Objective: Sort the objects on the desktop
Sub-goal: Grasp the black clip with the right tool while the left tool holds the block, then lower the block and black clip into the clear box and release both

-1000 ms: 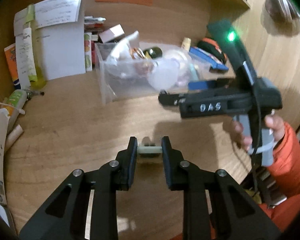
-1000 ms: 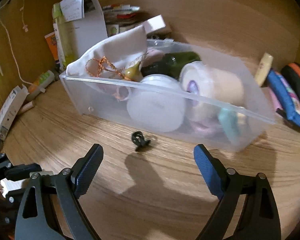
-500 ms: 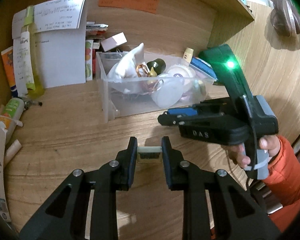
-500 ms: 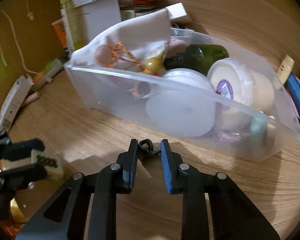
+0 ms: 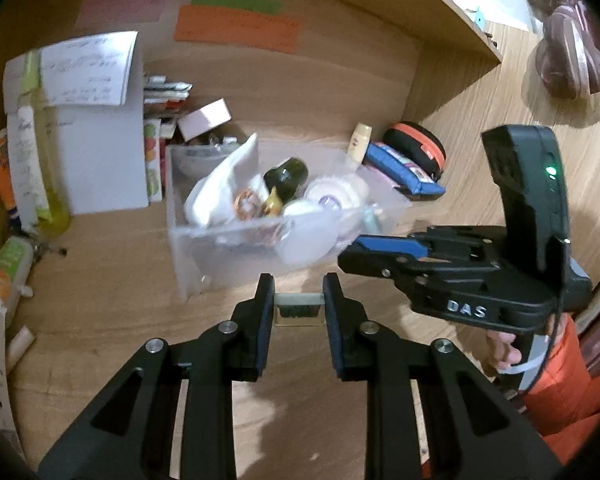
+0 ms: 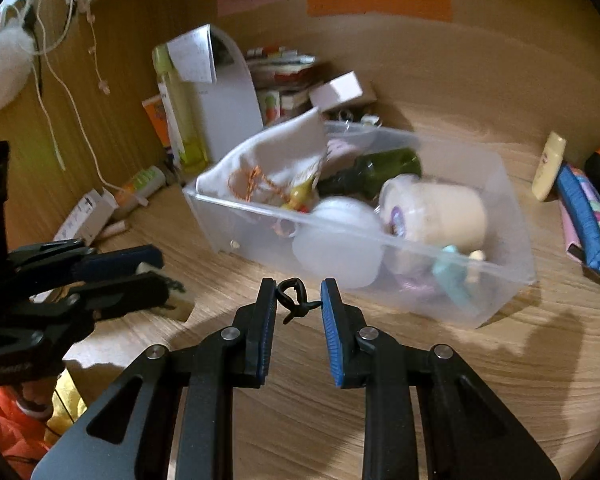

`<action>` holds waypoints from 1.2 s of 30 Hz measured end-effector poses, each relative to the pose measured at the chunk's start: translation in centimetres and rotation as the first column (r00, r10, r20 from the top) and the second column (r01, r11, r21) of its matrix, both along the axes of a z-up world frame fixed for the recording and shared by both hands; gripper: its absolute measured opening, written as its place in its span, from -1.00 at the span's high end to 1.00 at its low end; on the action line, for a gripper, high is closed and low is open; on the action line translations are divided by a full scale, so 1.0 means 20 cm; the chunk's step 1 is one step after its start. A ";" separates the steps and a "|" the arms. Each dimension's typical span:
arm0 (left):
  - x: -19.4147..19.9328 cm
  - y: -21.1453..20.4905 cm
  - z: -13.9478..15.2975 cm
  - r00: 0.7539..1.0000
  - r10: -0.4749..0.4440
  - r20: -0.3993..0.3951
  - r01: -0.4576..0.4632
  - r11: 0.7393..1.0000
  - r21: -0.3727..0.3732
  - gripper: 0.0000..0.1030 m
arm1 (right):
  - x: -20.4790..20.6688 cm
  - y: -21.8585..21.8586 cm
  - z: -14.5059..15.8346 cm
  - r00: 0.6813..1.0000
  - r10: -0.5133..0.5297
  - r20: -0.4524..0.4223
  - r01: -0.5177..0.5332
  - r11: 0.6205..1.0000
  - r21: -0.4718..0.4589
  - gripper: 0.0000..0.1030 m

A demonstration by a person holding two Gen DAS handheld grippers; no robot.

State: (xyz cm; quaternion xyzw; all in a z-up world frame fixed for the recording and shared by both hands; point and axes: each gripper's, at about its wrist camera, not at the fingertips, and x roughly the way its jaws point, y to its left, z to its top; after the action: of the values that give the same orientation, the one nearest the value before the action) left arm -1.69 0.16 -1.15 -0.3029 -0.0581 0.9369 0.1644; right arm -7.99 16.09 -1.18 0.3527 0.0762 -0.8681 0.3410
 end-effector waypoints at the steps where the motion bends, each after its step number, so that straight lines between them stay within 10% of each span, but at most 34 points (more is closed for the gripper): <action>1: -0.02 0.01 0.01 1.000 -0.002 -0.004 0.002 1.000 0.003 0.54 | 0.00 0.02 0.01 1.000 -0.001 -0.007 0.001 1.000 -0.005 0.60; 36: -0.59 0.23 0.05 0.999 0.017 0.028 -0.015 0.997 -0.073 0.54 | -0.38 0.36 0.06 0.986 -0.158 -0.045 0.154 0.985 -0.080 0.60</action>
State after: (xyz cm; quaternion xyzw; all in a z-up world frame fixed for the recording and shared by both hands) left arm -13.43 4.84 -0.23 -0.3215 -0.0285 0.9354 0.1447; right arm -15.68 23.27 0.02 0.3219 0.0239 -0.9031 0.2832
